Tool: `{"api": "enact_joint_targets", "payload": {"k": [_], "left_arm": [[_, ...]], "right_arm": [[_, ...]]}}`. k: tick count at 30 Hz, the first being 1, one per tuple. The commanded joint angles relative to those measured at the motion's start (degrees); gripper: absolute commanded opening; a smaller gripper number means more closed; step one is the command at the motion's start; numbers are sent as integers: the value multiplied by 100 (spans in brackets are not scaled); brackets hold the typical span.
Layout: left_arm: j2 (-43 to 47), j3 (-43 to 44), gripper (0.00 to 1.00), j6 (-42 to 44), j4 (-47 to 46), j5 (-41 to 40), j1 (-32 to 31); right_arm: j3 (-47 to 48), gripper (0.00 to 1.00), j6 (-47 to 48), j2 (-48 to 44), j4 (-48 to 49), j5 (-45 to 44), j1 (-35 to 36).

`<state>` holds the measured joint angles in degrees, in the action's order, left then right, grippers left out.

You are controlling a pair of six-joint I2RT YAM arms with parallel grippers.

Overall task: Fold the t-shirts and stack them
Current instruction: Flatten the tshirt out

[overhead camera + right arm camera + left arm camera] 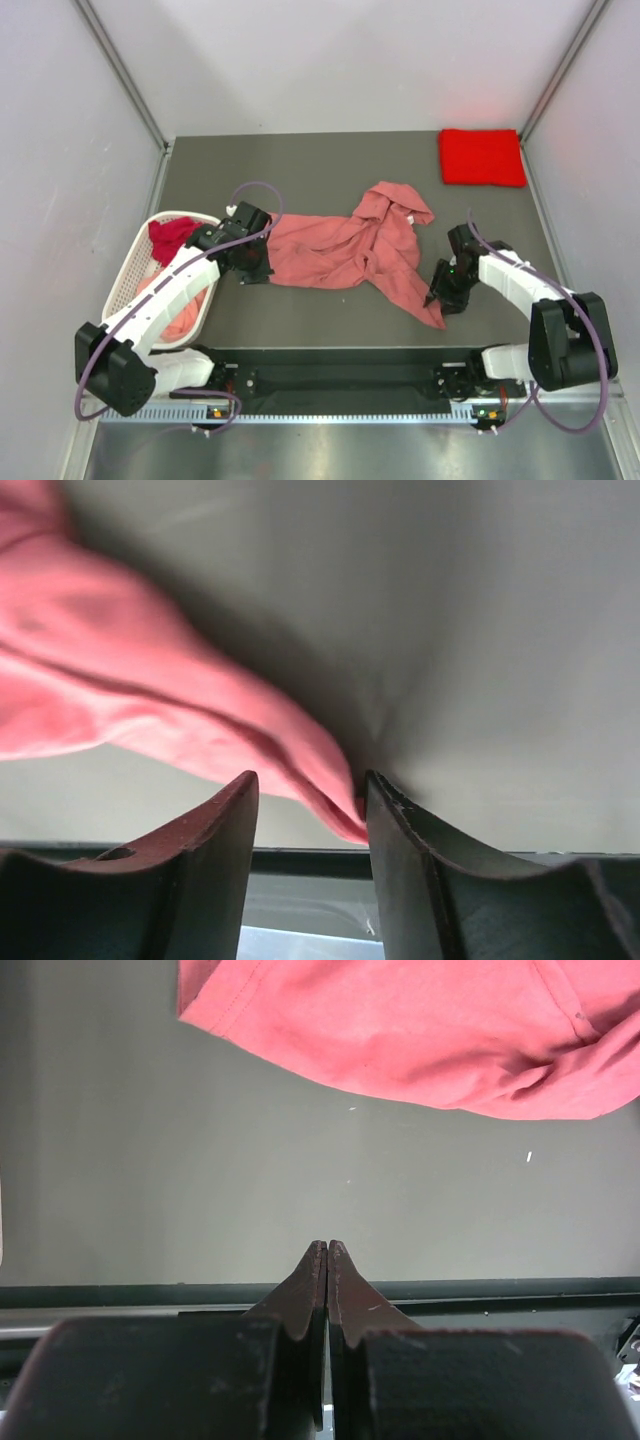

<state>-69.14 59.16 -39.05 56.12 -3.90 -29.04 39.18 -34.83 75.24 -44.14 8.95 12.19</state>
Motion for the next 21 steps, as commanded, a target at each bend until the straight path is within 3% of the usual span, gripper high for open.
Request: {"api": "enact_joint_targets", "payload": {"k": [1, 8, 14, 18, 19, 20, 21], "left_arm": [[24, 184, 0, 20, -110, 12, -5], [-143, 307, 0, 64, -145, 65, -5], [-205, 377, 0, 55, -136, 30, -5], [-266, 404, 1, -33, -215, -23, 47], [-327, 412, 3, -76, -198, -127, 126], [-380, 465, 24, -120, -172, -181, 179], [-441, 474, 33, -147, -171, -225, 240]], "right_arm": [[-190, 48, 55, -273, -33, -51, -418], [-446, 46, 160, -282, 221, 115, -928], [-516, 38, 380, -177, 783, 520, -972], [-455, 27, 433, -107, 916, 573, -964], [-429, 23, 477, -89, 925, 538, -964], [-420, 12, 503, -54, 951, 529, -972], [-385, 6, 530, -36, 934, 511, -955]]}}
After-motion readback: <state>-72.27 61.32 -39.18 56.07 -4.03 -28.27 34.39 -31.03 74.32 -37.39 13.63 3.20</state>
